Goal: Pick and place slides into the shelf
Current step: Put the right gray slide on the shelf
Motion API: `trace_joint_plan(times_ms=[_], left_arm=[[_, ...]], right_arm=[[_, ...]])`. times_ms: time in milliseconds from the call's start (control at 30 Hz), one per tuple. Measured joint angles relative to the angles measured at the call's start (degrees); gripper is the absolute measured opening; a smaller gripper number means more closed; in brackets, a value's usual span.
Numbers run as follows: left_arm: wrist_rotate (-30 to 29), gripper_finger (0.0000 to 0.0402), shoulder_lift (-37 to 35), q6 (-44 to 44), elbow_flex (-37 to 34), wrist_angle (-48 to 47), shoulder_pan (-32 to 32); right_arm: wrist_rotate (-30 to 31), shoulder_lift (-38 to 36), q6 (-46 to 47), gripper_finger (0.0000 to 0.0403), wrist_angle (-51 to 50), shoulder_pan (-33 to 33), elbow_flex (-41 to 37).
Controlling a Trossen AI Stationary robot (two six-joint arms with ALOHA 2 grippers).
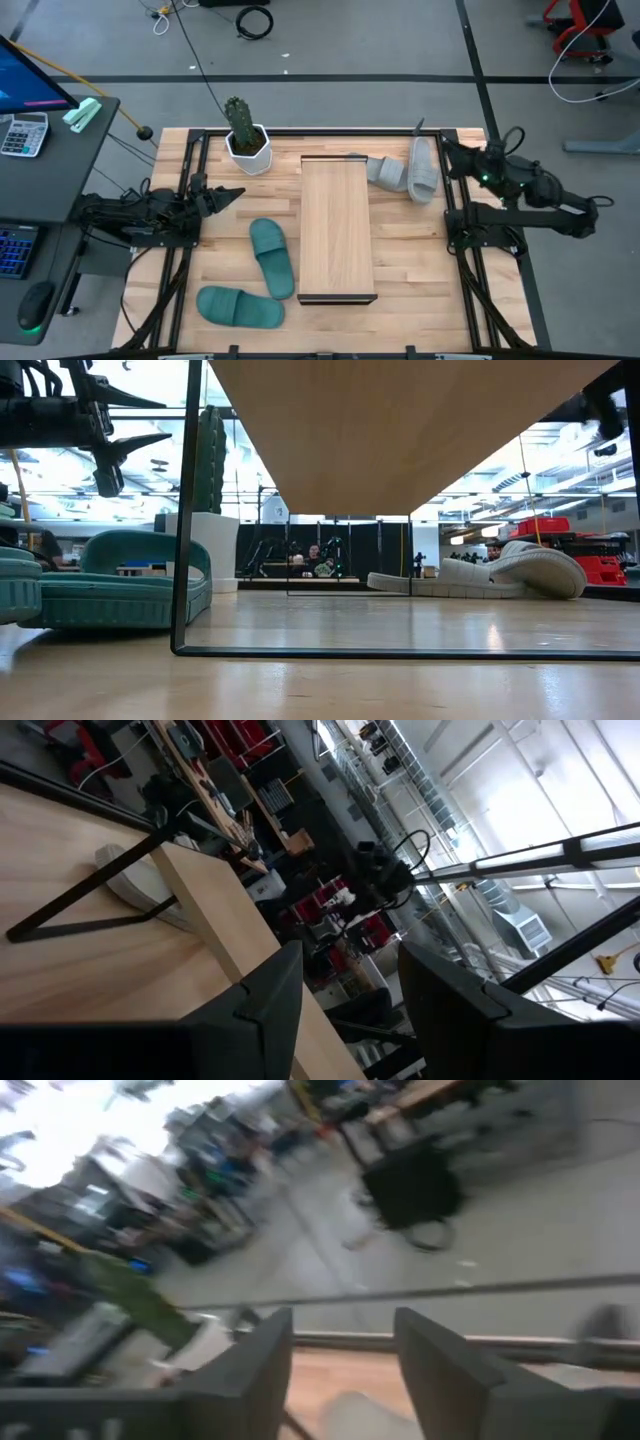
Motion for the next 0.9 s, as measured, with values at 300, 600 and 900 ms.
trace_joint_plan(times_ms=[300,600,900], left_arm=[[0.0,0.0172,0.0,0.4,0.0,0.0,0.0],[0.0,0.0172,0.0,-0.1,0.0,0.4,0.0],[-2.5,0.0172,0.0,2.9,0.0,0.7,0.0]], right_arm=[[-2.7,14.2,-0.1,0.0243,-22.5,-4.2,16.7],[-5.4,23.2,-4.3,0.0229,-23.8,-4.5,22.0],[-8.6,25.9,-0.9,0.0220,-23.8,-4.5,22.0]])
